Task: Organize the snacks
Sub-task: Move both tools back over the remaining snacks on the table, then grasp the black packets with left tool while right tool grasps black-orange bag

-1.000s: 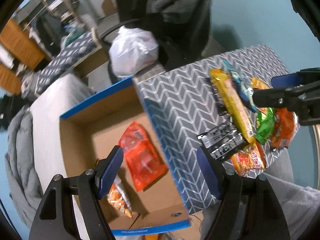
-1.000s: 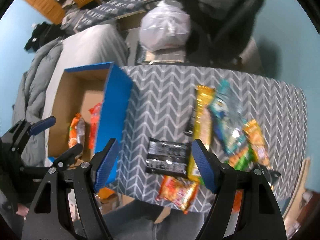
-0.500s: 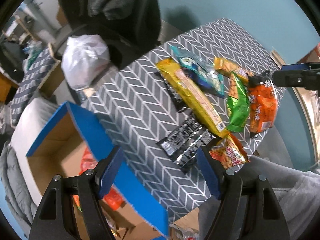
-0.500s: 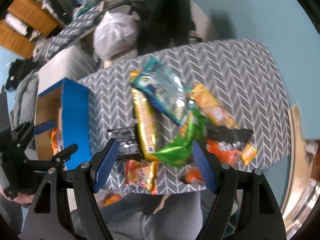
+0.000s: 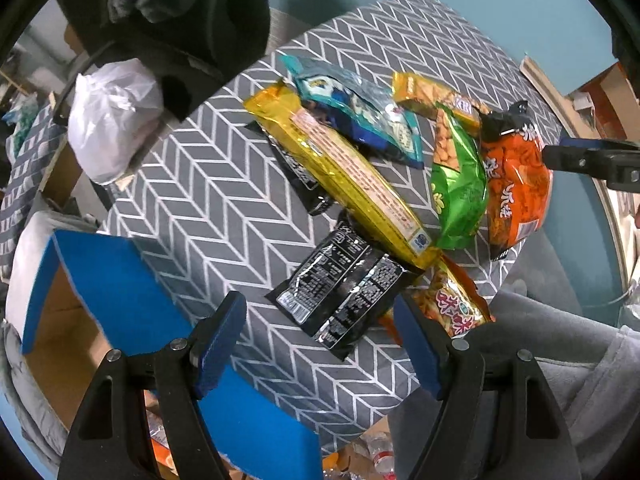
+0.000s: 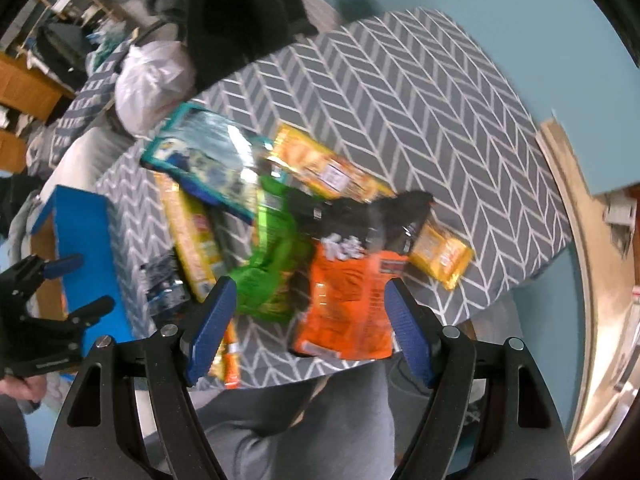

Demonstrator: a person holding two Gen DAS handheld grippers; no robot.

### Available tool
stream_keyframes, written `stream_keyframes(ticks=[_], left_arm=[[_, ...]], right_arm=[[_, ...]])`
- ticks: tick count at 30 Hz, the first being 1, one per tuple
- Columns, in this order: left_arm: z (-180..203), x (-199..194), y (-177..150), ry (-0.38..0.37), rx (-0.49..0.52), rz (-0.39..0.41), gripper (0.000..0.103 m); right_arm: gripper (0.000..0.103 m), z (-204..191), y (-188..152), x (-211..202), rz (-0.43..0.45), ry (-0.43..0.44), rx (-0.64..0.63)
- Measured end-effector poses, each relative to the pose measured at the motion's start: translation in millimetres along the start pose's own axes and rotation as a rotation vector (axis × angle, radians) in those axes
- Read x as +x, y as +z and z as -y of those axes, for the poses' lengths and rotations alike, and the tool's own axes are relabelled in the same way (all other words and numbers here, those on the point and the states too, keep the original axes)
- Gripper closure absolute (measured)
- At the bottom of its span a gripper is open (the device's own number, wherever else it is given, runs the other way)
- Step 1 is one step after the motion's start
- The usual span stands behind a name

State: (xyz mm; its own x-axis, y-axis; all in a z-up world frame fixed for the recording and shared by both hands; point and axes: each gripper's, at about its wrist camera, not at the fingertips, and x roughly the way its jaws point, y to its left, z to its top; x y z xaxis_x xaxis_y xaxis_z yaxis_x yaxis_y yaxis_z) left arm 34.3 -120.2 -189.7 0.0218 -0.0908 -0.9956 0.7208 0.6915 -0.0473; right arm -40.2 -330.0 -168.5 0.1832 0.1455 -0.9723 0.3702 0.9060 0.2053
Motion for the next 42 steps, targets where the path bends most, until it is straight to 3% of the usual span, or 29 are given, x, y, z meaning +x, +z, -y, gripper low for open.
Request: stream_keyframes(ticks=[4,18,27,36,38,42], left_arm=[[5.1,12.3,2.0,-0.019,0.014,-0.018,0.018],[21.3,59.0,9.3,-0.026,0.074,-0.121,0.018],[37.7,95.7,6.1,0.033,0.146,-0.188,0.017],[40.9,115.0,19.7,0.094,0.189,-0.172,0.015],[36.1,119.1,22.7,0.102,0.169,-0.177,0.015],[20.4,124.5,27.7,0.064,0.08,-0.185,0.015]], right_arm=[[0.027,10.4,-7.5,21.8,-0.015,-0.016,0.019],[0.027,13.7,-10.3,68.5,-0.057,-0.005,0.007],[0.027,9.2,-6.7,91.1,-0.089,0.004,0.007],[0.027,-1.5,-4.8,111.6,-0.104,-0.005,0.001],[0.028,-4.1,-4.9,113.5,-0.101,-0.013,-0.002],[0.042,-7.5,-2.9,114.1,-0.092,-0.008,-0.002]])
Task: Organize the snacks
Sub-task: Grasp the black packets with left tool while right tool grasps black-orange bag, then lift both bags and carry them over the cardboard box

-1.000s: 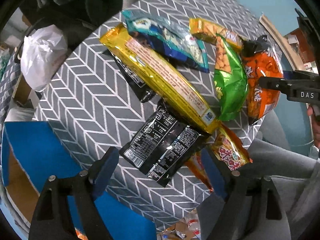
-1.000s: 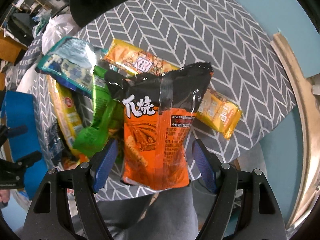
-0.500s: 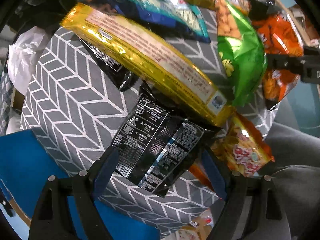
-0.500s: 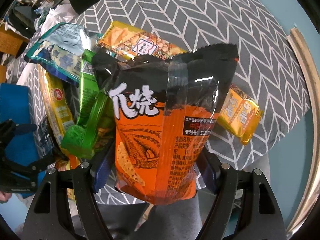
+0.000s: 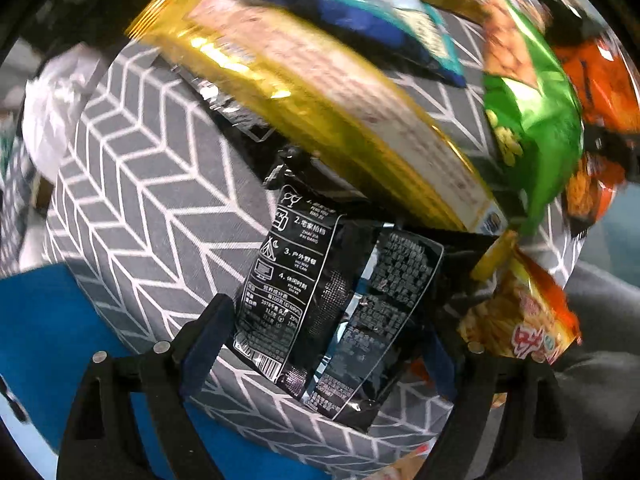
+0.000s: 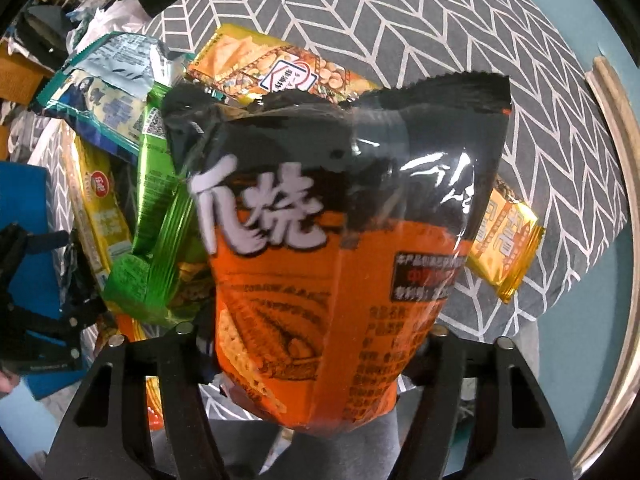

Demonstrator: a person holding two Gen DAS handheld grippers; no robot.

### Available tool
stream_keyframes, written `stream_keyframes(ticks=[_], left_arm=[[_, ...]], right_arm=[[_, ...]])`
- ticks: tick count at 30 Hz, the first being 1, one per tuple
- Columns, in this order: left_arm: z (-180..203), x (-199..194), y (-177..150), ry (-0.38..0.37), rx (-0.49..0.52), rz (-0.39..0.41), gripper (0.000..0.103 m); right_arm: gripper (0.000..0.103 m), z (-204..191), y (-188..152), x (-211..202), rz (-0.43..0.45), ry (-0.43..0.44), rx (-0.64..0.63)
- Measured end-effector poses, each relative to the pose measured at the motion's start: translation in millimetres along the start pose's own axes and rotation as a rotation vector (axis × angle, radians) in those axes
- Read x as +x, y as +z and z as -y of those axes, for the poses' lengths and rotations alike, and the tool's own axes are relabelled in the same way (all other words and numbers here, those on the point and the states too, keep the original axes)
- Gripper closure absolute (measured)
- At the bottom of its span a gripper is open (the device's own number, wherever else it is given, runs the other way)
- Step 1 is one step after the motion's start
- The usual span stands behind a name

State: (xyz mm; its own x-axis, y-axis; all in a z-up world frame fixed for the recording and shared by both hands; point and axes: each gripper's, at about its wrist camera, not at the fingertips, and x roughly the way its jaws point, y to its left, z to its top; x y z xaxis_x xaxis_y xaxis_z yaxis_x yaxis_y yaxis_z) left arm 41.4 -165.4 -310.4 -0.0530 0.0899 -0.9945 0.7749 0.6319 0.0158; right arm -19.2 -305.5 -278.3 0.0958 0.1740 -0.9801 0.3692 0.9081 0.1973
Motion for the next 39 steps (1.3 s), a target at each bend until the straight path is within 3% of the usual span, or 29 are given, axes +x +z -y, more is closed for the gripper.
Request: stream_keyframes(ticks=[3,11,17,22,30,35,39], left_arm=[[-13.6,-2.0,1.7,-0.045,-0.073,0.015,0.017],[-44.9,-10.5,-1.3,-0.109,-0.192,0.047,0.039],[-72.2,-22.9,-15.5,-0.139,-0.291,0.07,0.04],[-67.3,-45.8,-45.9,-0.155,-0.35,0.099,0.04],[-72.3,-77.6,-52.6,-0.137,-0.426,0.146,0.04],[-70.9,-93.6,-61.0,-0.075,-0.451,0.166,0.04],[-71.4,-106.9,-68.3,-0.099,-0.515,0.186,0.04]], right_arm=[[0.047,0.2,0.8,-0.4,0.003,0.007,0.001],[0.051,3.7,-9.3,-20.6,0.02,0.008,-0.036],[0.051,0.4,-16.7,-43.3,0.054,-0.004,-0.073],[0.051,-4.7,-23.3,-60.6,0.075,-0.009,-0.094],[0.051,-8.5,-23.9,-85.7,0.1,-0.017,-0.153],[0.051,-14.8,-23.0,-101.5,0.116,-0.015,-0.198],[0.051,-21.7,-17.4,-117.7,0.131,-0.015,-0.238]])
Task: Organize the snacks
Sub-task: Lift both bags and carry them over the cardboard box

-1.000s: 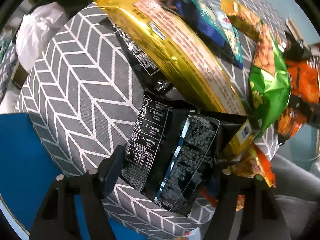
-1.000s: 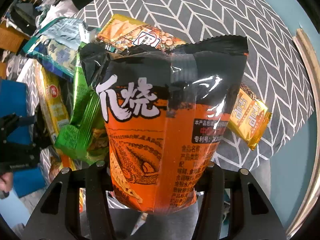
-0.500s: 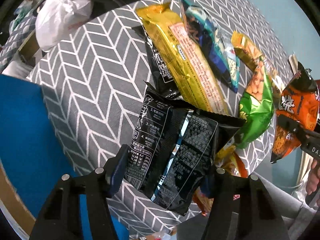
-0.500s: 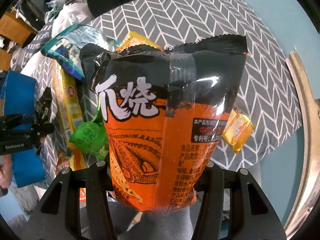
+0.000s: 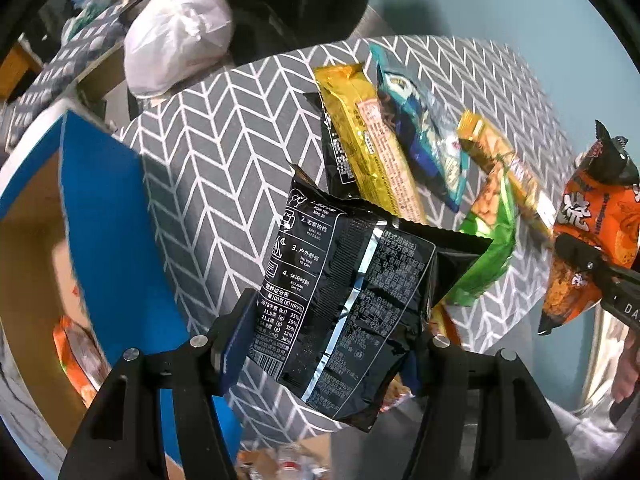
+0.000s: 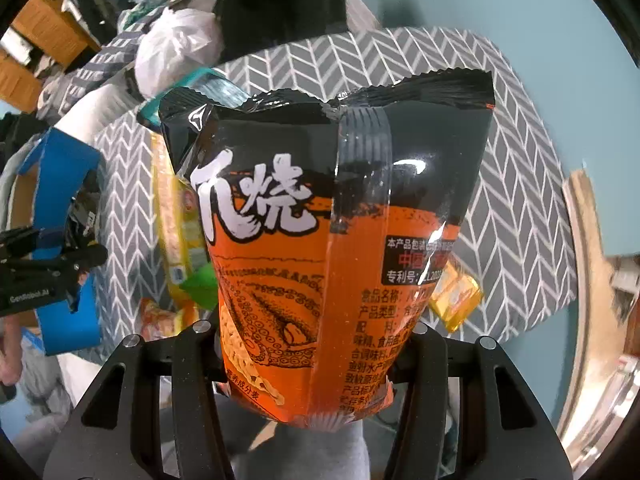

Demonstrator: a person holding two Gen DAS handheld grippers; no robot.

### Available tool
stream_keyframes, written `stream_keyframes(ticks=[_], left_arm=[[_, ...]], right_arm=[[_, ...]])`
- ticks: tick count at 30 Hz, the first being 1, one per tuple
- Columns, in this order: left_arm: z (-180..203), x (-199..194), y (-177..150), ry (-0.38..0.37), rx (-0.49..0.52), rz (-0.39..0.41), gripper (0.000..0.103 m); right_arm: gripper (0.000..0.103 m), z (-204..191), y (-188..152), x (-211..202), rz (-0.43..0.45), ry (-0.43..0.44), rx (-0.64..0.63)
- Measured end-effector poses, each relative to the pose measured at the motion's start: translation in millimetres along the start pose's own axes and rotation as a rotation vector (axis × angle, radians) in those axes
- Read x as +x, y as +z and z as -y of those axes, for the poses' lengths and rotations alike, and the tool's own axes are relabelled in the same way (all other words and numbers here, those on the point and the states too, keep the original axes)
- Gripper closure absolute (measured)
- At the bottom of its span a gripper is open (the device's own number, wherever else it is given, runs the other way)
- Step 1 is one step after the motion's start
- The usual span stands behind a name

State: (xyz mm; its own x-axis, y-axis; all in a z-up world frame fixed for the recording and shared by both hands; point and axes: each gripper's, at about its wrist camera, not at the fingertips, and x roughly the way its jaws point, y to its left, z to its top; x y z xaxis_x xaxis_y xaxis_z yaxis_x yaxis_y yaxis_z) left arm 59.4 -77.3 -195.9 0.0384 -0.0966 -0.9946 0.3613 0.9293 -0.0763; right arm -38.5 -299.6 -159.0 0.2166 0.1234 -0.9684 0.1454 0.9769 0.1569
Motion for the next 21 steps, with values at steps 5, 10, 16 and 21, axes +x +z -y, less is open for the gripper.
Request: stream_keyframes(ticks=[5,10,16,21], left_arm=[[-2.6,-19.6,-6.7,0.01,-0.041,0.033,0.04],[-11.7,-42.7,-12.2,0.0,-0.099,0.078,0.04],[-29.2,-65.8,-19.1,0.011,-0.163,0.117,0.04],[-47.1,-83.5,-27.0,0.014,-0.222,0.152,0.04]], right_arm=[[0.051,-13.3,13.5,-9.4,0.015,0.004,-0.05],[0.051,-29.0,24.2,-22.0,0.025,0.019,-0.103],[0.051,-50.6,39.5,-32.2,0.038,0.054,-0.162],[0.051,-75.6,49.2,-38.7,0.049,0.086,-0.223]])
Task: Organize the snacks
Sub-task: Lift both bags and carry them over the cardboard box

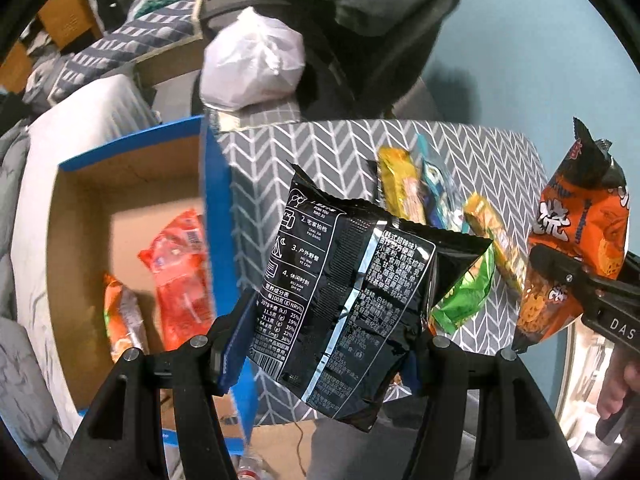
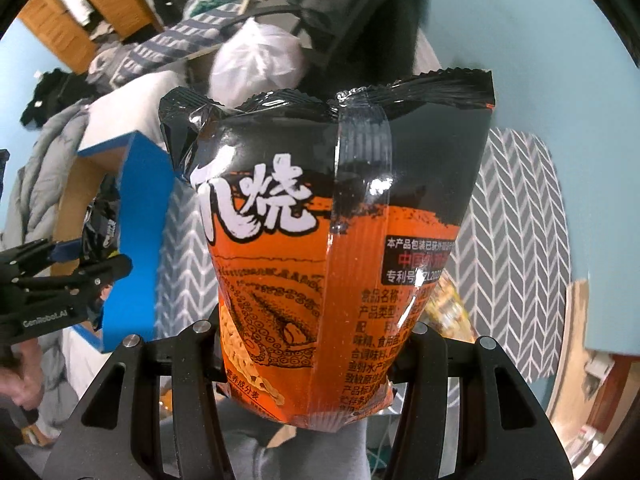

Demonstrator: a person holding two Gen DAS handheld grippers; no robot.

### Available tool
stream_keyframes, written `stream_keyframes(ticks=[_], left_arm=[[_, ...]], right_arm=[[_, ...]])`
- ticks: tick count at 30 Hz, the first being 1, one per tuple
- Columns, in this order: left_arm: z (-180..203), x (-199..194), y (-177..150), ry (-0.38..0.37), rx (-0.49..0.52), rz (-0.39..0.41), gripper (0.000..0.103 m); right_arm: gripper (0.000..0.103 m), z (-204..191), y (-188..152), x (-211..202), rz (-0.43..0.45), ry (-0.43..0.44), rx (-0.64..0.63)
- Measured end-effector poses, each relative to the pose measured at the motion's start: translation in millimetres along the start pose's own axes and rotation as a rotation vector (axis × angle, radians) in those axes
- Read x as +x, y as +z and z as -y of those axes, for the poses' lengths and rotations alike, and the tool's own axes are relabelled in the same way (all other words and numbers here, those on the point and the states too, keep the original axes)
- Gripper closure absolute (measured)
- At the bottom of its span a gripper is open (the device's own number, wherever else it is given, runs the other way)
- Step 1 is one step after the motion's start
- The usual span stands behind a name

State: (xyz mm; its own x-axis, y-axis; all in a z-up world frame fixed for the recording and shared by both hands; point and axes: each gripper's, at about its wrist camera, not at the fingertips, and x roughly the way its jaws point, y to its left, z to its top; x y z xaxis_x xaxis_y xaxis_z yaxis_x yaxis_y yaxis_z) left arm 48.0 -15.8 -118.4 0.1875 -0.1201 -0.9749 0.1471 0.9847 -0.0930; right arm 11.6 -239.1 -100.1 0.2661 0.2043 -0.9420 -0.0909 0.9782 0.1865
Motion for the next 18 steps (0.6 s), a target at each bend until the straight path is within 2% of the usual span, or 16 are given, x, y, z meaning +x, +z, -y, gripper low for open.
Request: stream_keyframes(ticks=[18], left_arm=[[-78.3,-39.3,-19.9,0.026,-0.219,0.078,0.04]], right_arm=[[0.051,-103.2,51.3,16.9,0.006,0.116,-0.22]])
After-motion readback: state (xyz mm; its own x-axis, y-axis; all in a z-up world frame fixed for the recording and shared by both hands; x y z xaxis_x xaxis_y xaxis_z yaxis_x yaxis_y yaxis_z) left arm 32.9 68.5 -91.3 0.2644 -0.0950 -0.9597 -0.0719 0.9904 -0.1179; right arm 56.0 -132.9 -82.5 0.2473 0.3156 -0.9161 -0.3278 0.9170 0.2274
